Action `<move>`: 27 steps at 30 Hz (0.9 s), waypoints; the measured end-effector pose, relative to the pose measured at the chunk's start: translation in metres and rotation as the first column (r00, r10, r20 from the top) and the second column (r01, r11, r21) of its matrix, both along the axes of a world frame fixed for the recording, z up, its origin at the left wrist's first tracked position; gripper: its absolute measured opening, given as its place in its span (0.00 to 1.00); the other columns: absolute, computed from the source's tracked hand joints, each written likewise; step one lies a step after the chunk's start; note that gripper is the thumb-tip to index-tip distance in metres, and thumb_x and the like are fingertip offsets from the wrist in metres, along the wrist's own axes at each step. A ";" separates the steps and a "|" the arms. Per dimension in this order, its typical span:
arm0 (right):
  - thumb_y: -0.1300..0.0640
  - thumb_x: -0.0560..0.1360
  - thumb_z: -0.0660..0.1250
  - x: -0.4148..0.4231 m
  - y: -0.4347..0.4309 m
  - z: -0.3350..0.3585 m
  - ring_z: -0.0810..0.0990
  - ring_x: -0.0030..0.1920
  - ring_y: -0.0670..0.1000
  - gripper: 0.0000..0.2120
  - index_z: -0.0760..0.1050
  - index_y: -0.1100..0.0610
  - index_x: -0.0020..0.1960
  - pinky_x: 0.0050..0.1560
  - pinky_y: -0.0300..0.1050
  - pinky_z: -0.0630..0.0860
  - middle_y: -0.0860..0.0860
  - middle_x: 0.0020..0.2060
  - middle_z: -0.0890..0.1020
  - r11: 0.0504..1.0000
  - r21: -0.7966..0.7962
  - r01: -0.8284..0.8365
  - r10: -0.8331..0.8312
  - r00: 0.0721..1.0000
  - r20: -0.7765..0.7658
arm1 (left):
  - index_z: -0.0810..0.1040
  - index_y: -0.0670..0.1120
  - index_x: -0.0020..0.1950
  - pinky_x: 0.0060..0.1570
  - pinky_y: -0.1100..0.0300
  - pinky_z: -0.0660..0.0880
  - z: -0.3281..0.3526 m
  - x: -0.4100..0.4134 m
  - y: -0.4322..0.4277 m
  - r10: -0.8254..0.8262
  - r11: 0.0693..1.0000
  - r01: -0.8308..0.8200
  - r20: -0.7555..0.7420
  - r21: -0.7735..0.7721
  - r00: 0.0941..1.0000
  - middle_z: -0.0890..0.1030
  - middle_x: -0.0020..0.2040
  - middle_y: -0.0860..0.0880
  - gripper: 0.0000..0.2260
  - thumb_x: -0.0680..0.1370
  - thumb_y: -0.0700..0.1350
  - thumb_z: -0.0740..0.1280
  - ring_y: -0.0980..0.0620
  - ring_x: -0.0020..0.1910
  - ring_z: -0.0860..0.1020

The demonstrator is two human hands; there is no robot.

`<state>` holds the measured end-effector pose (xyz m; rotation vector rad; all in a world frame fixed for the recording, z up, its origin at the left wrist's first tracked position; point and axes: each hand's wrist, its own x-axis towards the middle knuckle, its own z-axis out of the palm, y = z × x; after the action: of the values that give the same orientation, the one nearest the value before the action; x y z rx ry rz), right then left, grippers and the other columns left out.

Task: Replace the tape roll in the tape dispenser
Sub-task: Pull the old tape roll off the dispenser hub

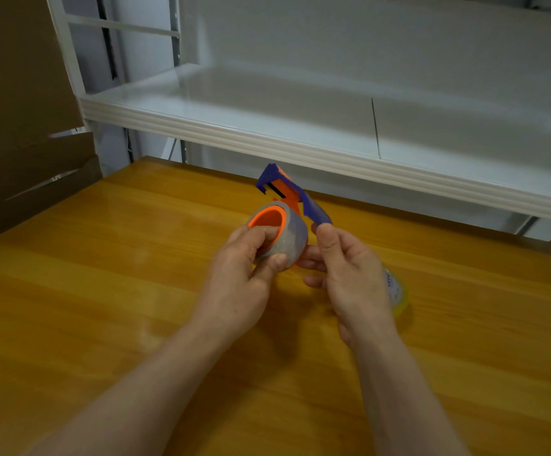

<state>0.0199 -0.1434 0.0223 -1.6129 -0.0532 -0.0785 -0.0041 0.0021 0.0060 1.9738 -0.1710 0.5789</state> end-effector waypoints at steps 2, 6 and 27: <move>0.37 0.77 0.61 -0.001 0.001 0.002 0.88 0.45 0.49 0.22 0.78 0.50 0.62 0.36 0.40 0.80 0.53 0.45 0.88 0.999 0.039 0.010 -0.011 1.000 0.010 | 0.78 0.50 0.62 0.51 0.68 0.71 0.000 0.000 0.000 -0.005 0.999 0.004 0.013 0.043 1.000 0.76 0.55 0.55 0.13 0.78 0.41 0.70 0.60 0.55 0.75; 0.34 0.73 0.59 -0.002 -0.001 0.004 0.88 0.39 0.51 0.27 0.76 0.52 0.61 0.32 0.42 0.81 0.55 0.42 0.87 0.978 0.206 0.020 -0.013 0.999 -0.037 | 0.76 0.48 0.68 0.58 0.59 0.75 -0.001 -0.001 -0.002 -0.052 0.992 0.049 0.019 0.120 0.998 0.77 0.59 0.52 0.16 0.79 0.42 0.68 0.55 0.59 0.76; 0.33 0.67 0.64 0.001 -0.020 0.015 0.86 0.53 0.57 0.32 0.80 0.54 0.61 0.35 0.41 0.83 0.58 0.58 0.84 0.877 0.453 0.164 -0.064 0.971 -0.228 | 0.79 0.50 0.63 0.54 0.54 0.70 -0.004 0.006 0.013 0.240 0.940 -0.245 0.051 0.238 0.969 0.76 0.56 0.52 0.13 0.79 0.41 0.68 0.49 0.58 0.70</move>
<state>0.0213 -0.1637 0.0373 -1.1272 0.2113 -0.0116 0.0018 0.0152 0.0021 2.2453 -0.0093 0.7689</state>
